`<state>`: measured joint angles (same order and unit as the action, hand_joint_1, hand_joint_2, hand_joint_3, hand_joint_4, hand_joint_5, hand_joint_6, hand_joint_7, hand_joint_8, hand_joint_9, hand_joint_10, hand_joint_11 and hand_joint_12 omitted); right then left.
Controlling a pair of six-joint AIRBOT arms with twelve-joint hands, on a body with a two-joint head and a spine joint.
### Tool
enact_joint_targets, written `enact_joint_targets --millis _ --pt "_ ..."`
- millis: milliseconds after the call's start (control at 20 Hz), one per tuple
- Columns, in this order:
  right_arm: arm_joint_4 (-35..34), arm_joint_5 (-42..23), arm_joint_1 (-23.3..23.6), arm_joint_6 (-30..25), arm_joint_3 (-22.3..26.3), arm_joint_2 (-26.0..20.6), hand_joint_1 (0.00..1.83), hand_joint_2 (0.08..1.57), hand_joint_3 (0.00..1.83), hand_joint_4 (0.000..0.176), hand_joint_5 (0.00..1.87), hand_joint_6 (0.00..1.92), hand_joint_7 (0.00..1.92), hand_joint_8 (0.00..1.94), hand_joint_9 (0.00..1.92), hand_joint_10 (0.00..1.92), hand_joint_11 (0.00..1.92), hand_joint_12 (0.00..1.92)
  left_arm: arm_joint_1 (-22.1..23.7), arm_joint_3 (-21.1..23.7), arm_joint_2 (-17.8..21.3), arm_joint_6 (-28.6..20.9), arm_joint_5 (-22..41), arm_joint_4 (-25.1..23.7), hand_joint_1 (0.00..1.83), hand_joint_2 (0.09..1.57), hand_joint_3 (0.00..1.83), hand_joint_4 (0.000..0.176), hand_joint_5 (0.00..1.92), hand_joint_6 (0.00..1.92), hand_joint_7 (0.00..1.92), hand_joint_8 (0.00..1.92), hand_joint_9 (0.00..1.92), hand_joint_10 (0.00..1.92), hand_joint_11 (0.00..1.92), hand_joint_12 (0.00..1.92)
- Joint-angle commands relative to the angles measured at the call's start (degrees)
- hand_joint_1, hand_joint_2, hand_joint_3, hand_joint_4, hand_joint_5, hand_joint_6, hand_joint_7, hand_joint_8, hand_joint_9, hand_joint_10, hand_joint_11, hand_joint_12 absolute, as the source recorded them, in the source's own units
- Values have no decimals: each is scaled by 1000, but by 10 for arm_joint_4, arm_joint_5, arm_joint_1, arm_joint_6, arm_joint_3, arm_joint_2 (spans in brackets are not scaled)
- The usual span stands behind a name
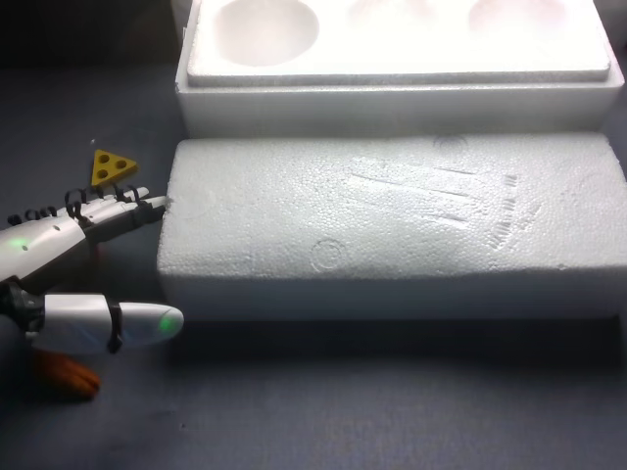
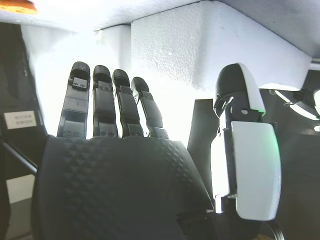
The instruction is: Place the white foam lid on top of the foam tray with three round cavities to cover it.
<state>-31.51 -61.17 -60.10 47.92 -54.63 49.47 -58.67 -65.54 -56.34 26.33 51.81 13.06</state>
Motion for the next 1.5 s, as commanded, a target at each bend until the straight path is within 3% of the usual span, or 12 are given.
enact_joint_targets --millis 0,150,200,250,850,900,950,1050,1100,1150,1300,1450 --pt "-1 -61 7 -2 -5 -1 536 1170 5 0 0 0 0 0 0 0 8 3 6 -3 -4 -2 62 7 460 955 0 0 137 9 0 0 0 0 0 0" --pt "-3 -50 18 -4 -15 11 534 1157 0 0 0 0 0 0 0 0 47 32 6 -3 -6 -2 63 7 451 962 0 0 135 7 0 0 0 0 0 0" --pt "-2 -47 20 -4 -17 14 530 1134 0 0 0 0 0 0 0 0 1 591 6 -3 -6 -2 64 8 457 961 0 0 141 8 0 0 0 0 0 0" --pt "-2 -45 22 -4 -18 16 527 1128 0 0 0 0 0 0 0 0 0 696 6 -3 -6 -2 64 8 458 962 0 0 139 7 0 0 0 0 0 0" --pt "-7 -17 55 -18 -57 63 582 1131 3 0 0 0 0 0 0 0 0 738 8 -9 -15 -6 70 14 448 959 0 0 138 4 0 0 0 0 0 0" --pt "-6 -16 57 -18 -58 66 538 1120 0 0 46 10 52 9 68 32 0 1131 9 -11 -18 -10 71 13 444 976 6 0 146 7 0 0 0 0 0 0" --pt "-5 -16 58 -18 -58 66 536 1122 0 0 53 8 63 6 75 39 0 1248 11 -12 -21 -12 72 11 443 978 6 0 147 7 0 0 0 0 0 0" --pt "-4 -18 58 -23 -58 66 578 1144 4 0 139 25 170 18 108 72 0 1291 18 -14 -28 -15 70 6 422 1001 15 0 181 19 0 0 0 0 0 0" --pt "-2 -20 58 -24 -57 66 625 1184 2 0 214 24 159 2 18 310 0 1495 19 -15 -32 -19 73 4 419 1041 28 0 204 26 0 0 0 0 0 0" --pt "-1 -21 58 -25 -57 66 621 1195 3 0 233 29 164 3 3 424 0 1602 19 -15 -32 -19 74 4 416 1052 30 0 205 25 0 0 0 0 0 0" --pt "4 -27 58 -31 -54 66 488 1198 1 0 186 7 89 0 0 377 0 1624 19 -13 -37 -26 84 3 433 1093 42 0 219 28 0 0 0 0 0 0" --pt "11 -39 58 -35 -43 63 439 1205 1 0 178 2 92 2 0 347 0 1503 19 -6 -35 -28 95 -3 506 1140 18 0 244 23 0 0 0 0 0 0"
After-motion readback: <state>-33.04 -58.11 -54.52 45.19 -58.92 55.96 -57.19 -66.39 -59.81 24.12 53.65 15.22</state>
